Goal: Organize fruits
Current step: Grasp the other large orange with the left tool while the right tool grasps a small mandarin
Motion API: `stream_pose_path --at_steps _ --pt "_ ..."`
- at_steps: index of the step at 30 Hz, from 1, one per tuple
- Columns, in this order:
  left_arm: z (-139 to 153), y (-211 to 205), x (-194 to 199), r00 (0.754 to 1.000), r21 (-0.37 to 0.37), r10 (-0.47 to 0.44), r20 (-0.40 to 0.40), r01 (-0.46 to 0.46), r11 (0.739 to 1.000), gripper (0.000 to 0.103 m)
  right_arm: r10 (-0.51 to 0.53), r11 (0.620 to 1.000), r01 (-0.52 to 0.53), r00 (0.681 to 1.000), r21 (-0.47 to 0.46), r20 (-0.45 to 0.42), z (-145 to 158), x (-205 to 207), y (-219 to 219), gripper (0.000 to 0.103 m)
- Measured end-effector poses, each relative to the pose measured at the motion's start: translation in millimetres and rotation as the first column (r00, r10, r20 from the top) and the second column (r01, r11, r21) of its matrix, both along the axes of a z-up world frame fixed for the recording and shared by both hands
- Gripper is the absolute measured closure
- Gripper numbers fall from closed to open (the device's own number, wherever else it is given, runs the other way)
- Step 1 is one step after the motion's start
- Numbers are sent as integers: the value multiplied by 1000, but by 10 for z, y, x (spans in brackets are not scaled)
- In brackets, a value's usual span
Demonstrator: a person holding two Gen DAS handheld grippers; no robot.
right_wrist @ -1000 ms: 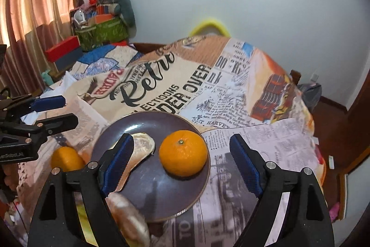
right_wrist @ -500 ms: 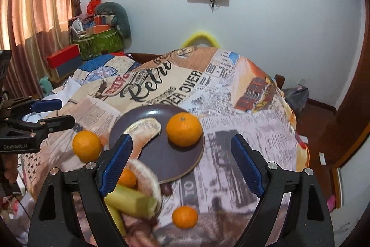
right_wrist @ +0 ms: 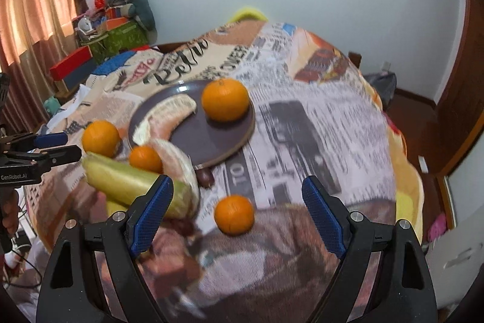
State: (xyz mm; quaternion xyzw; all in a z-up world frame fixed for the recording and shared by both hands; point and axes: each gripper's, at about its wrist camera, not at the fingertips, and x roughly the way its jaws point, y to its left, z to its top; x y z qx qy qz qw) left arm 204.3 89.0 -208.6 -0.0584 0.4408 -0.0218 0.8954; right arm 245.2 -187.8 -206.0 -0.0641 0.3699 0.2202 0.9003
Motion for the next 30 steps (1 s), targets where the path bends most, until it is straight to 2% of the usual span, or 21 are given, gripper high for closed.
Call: stream_pose_path --at_steps 4,8,14,16,22,27,30 --pt "-148 17 86 999 14 21 -31 -21 1000 31 -13 1000 13 998 11 -53 -172 24 -79 18" --pt "-223 76 179 998 20 64 -30 -63 998 31 -22 1000 23 997 1 -76 -300 97 -86 18" --pt "-307 83 310 998 24 58 -34 -57 998 31 2 1000 -2 995 -1 -96 -416 136 -50 20" --pt "-327 77 343 998 28 58 -33 -57 998 31 7 1000 -7 995 2 -104 -444 143 -44 30" --pt "-362 67 416 998 41 51 -21 -50 998 31 32 999 -29 992 24 -121 -470 143 -53 48" --pt "-363 88 449 999 41 53 -13 -52 998 39 79 996 -75 988 40 -135 -453 165 1 68" --pt "-361 107 441 999 28 52 -13 -52 998 39 84 996 -81 988 28 -129 -446 164 39 68"
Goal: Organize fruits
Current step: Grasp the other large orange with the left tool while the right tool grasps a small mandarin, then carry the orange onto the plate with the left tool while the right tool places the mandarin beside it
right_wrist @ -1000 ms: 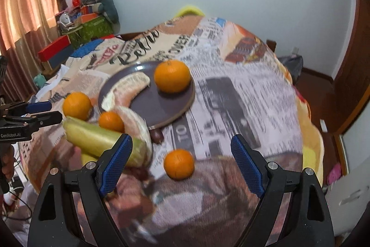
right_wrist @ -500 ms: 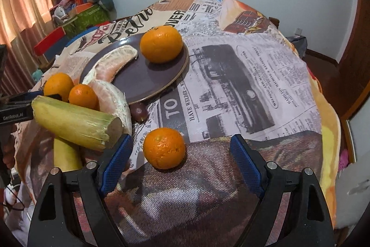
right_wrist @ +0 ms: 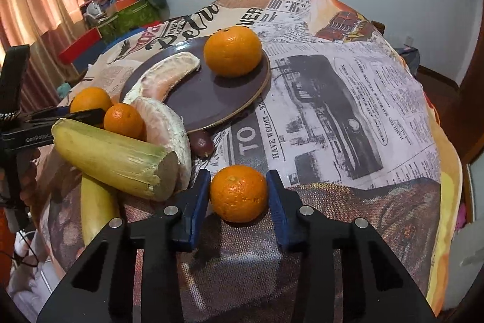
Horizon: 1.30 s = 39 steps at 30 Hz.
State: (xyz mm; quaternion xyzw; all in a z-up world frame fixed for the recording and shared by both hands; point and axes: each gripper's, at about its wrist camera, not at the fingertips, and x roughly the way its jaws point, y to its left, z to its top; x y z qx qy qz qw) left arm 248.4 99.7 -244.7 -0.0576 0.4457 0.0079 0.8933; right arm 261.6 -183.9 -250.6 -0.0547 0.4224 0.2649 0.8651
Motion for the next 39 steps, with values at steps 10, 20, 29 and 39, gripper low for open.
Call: stream_pose_path --at_steps 10,20,29,39 --pt "137 -14 -145 1000 5 -6 13 6 1000 40 -46 999 45 999 28 13 127 -40 -132 69" --pt "576 -64 -311 994 16 -14 108 12 1000 40 -69 996 65 993 55 94 434 -91 -193 69" --pt "886 -133 -230 983 31 -33 183 27 999 40 -62 996 49 984 79 166 681 -34 -100 69" --pt "885 -184 89 980 24 -52 194 48 999 40 -34 996 16 977 91 209 768 184 107 68"
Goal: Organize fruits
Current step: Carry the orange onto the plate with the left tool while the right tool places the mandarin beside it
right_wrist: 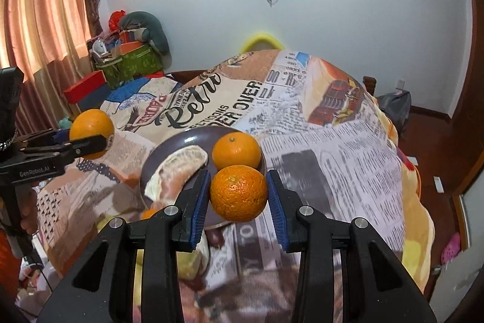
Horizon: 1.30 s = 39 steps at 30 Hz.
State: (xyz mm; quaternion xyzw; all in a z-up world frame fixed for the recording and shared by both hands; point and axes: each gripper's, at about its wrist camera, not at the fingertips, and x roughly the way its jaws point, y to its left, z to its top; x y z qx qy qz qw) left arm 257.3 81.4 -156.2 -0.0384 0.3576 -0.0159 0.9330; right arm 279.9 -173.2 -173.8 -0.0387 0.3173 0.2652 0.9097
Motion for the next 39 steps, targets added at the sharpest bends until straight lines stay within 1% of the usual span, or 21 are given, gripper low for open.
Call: stream_pose_path --at_steps 6,14,22,25,30,39 --pt "-115 -36 268 1000 17 -11 -22 11 1000 40 17 1000 -17 1000 -3 -15 -90 180 136 69" --pt "-279 -107 628 997 12 -40 -68 41 999 40 40 999 -42 997 -31 -68 -325 426 287 68" --pt "-439 -317 955 986 16 -111 -121 114 993 40 57 997 -62 989 -35 -140 -532 606 293 68" --pt "-492 -395 1053 982 25 -132 -135 136 990 40 61 997 -67 988 -37 -144 -557 621 302 68" --pt "-564 -464 1177 974 16 -160 -163 165 986 40 77 996 -84 985 -40 -151 -581 628 322 68" --pt "-688 -551 1240 957 14 -192 -218 200 980 39 83 995 -91 985 -48 -148 -608 652 331 68"
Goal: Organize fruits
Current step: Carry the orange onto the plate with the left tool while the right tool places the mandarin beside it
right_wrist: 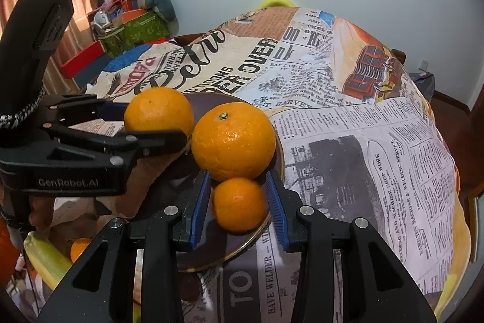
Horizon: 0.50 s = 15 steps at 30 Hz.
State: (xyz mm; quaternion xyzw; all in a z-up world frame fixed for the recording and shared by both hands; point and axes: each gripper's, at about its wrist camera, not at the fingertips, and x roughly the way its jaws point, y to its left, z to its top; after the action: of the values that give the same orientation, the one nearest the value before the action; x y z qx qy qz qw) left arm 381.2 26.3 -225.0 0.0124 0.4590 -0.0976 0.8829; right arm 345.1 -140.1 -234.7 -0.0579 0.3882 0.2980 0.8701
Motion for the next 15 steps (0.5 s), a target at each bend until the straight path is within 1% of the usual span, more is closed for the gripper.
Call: stream_pose_path --at_steps 3,8,13,15 --pt "0 -12 -13 1000 6 -3 2 3 1000 39 6 1000 -6 1000 -4 2 -1 1 21 68" --pt "61 13 -39 1000 -12 0 17 0 1000 39 6 1000 -6 1000 -2 -6 8 1 19 68" --pt "208 43 -141 999 -20 9 50 -8 1000 39 -3 1000 3 1000 4 -4 66 -43 -15 68" --pt "278 52 -195 998 -23 10 65 -9 1000 38 -8 1000 8 1000 7 1 110 -66 -36 65"
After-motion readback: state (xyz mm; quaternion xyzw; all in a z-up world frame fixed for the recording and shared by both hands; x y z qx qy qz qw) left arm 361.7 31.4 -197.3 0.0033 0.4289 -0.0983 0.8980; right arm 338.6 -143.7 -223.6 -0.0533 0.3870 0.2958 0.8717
